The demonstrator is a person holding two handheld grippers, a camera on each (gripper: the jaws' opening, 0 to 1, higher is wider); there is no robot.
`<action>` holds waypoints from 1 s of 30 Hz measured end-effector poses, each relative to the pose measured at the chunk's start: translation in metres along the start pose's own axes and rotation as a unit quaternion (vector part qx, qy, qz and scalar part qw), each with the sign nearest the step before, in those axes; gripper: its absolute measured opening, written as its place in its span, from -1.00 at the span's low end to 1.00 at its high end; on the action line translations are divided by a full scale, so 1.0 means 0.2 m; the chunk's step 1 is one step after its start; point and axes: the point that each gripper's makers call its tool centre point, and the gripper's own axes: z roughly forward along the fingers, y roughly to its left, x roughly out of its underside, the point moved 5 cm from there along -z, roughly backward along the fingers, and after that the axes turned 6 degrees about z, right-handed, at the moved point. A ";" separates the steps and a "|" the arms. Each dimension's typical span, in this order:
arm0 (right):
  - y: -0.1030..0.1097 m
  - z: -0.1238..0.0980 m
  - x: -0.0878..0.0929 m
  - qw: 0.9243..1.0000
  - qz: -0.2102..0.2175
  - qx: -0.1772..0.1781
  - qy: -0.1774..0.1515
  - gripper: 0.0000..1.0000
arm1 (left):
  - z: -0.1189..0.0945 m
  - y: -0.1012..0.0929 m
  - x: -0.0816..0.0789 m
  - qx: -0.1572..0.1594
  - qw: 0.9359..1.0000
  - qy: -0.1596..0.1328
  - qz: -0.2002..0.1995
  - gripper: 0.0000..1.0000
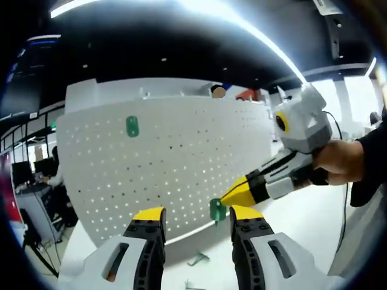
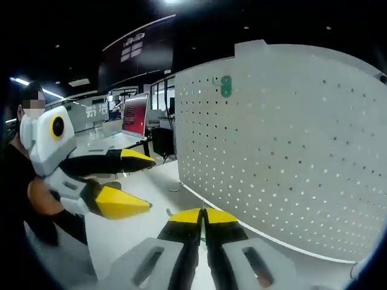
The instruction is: Insert the hook assembly into the mounting plate slot until the hook locks in place.
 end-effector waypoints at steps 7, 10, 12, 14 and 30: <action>0.07 -0.05 -0.07 0.999 0.027 -0.022 -0.021 -1.00 | 0.00 -0.04 -0.01 0.014 1.000 -0.003 0.022 -0.32; 0.11 -0.06 -0.08 0.998 0.039 -0.033 -0.024 -1.00 | -0.01 -0.04 -0.02 0.017 0.999 -0.011 0.029 -0.49; 0.12 -0.06 -0.08 0.998 0.043 -0.038 -0.025 -1.00 | -0.01 -0.04 -0.02 0.019 0.999 -0.012 0.031 -0.58; 0.14 -0.06 -0.09 0.998 0.044 -0.042 -0.025 -1.00 | -0.01 -0.05 -0.02 0.021 0.999 -0.012 0.029 -0.60; 0.21 -0.05 -0.12 0.997 0.042 -0.064 -0.026 -1.00 | -0.01 -0.05 -0.04 0.036 0.999 -0.022 0.032 -0.90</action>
